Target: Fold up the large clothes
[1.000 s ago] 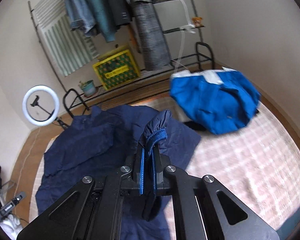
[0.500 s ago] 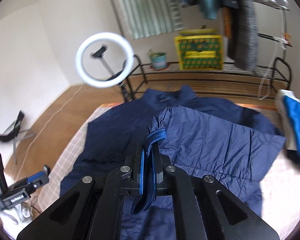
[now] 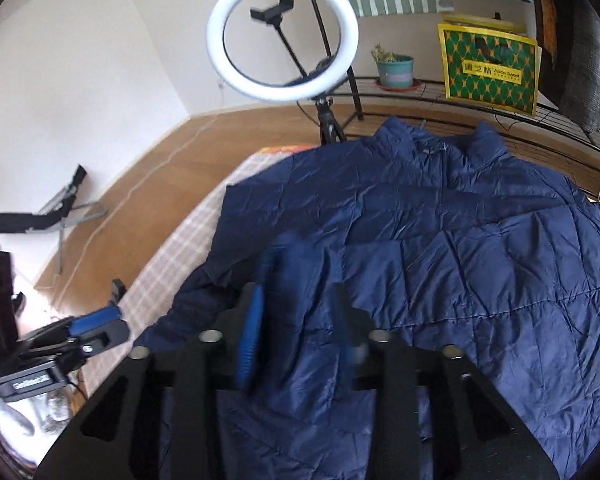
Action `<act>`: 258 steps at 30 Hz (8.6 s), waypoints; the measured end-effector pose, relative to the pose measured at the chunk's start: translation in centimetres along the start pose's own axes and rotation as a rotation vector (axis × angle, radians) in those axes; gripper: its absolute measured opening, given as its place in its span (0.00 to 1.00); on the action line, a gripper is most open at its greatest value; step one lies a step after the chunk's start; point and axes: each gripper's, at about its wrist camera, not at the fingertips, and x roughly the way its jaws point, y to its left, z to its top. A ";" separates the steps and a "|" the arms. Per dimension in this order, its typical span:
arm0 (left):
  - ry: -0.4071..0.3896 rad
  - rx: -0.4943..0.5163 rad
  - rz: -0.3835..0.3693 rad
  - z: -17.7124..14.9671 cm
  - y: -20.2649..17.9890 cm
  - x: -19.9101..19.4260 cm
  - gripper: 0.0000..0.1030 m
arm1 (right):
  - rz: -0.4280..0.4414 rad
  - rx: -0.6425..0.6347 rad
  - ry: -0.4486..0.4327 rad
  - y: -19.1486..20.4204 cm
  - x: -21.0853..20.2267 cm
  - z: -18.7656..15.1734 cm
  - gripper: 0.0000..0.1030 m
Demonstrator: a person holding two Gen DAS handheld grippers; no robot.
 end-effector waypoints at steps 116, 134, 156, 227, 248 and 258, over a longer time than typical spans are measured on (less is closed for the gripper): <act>0.127 -0.075 0.156 -18.4 7.3 -9.9 0.65 | -0.254 0.427 -0.057 -20.4 -21.2 -15.8 0.51; 0.134 -0.066 0.189 -16.7 6.4 -7.5 0.65 | -0.244 0.414 0.014 -27.5 -6.0 -4.9 0.05; 0.157 -0.130 0.169 -16.8 8.1 -7.1 0.65 | -0.365 0.221 0.028 -24.9 -6.3 -4.2 0.27; 0.330 -0.276 -0.254 -25.8 10.0 -9.1 0.15 | 0.177 0.698 0.093 -17.1 -24.1 -37.1 0.10; 0.358 -0.379 -0.317 -25.0 11.7 -6.9 0.35 | 0.167 0.656 0.068 -16.1 -24.3 -35.5 0.05; 0.250 -0.315 -0.344 -21.2 9.2 -12.5 0.07 | 0.175 0.588 -0.018 -14.2 -26.6 -32.7 0.04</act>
